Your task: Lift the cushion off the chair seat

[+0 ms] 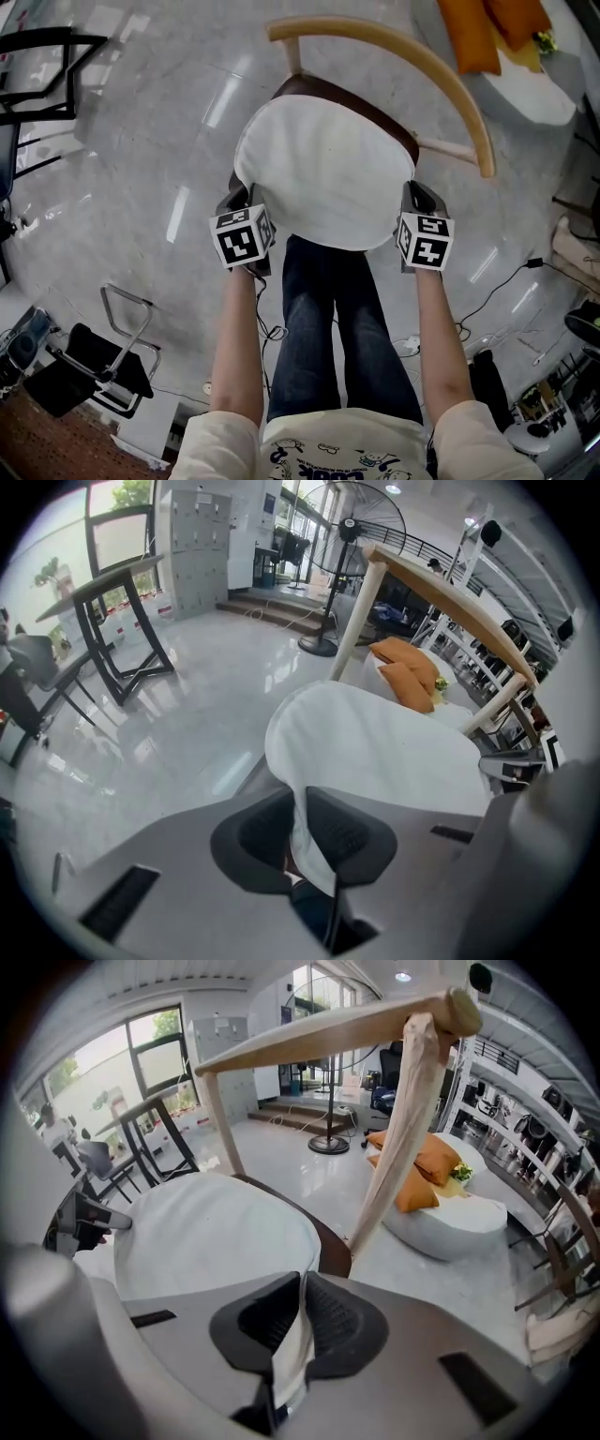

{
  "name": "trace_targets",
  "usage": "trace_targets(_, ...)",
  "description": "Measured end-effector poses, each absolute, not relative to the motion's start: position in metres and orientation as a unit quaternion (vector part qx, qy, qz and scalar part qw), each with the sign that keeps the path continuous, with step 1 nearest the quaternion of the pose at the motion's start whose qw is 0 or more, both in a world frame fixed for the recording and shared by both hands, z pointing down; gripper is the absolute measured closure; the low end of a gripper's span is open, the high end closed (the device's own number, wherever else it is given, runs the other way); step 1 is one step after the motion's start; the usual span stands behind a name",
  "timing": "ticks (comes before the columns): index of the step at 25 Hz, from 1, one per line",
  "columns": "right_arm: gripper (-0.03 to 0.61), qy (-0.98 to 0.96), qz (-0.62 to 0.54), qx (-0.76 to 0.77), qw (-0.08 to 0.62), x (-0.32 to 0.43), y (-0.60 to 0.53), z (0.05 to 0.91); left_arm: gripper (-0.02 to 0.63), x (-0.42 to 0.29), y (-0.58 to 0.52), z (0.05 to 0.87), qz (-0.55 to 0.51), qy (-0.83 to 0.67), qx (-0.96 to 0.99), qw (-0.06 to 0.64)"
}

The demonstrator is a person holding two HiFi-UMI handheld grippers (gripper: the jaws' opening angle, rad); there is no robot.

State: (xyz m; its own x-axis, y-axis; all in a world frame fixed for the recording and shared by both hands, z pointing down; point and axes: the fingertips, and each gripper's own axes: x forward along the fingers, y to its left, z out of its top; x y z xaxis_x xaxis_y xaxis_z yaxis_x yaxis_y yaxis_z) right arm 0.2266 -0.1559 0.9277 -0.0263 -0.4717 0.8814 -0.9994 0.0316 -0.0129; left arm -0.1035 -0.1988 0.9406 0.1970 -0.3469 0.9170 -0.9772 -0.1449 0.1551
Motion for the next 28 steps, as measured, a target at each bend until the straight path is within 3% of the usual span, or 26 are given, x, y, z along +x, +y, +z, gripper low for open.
trace_targets(28,0.544,-0.667,0.225,0.665,0.25,0.209,-0.157,0.537,0.555,-0.125,-0.193,0.568,0.247,-0.572,0.713,0.322)
